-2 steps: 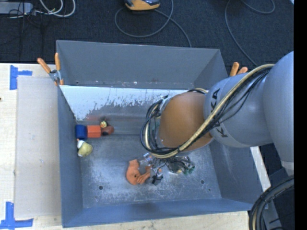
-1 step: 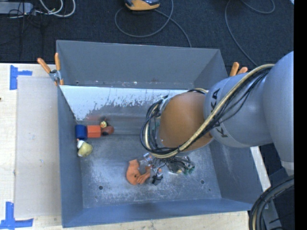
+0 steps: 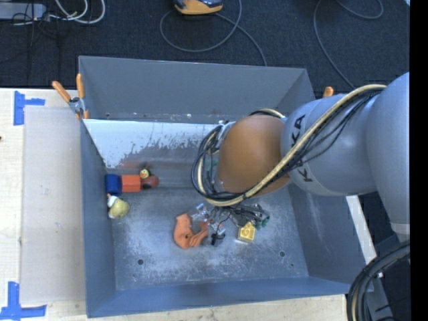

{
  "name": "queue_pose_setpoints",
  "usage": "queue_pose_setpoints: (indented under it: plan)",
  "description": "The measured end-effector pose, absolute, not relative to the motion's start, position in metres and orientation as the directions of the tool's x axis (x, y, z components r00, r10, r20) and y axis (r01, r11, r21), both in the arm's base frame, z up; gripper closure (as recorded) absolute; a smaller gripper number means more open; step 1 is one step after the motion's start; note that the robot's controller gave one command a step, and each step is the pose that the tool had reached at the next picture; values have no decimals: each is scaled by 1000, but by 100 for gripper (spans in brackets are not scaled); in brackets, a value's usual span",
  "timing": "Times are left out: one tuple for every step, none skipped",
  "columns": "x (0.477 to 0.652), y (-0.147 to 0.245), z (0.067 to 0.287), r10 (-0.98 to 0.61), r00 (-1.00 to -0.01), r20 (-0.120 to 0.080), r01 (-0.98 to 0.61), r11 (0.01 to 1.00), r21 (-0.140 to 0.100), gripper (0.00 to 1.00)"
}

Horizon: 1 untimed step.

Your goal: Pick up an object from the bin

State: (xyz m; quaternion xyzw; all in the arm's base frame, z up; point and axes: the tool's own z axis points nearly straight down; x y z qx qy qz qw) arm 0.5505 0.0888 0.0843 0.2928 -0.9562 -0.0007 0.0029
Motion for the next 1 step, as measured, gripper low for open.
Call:
queue_pose_setpoints:
  plan:
    - [551,89,238,-631,-776,-2,-631,776,1,100]
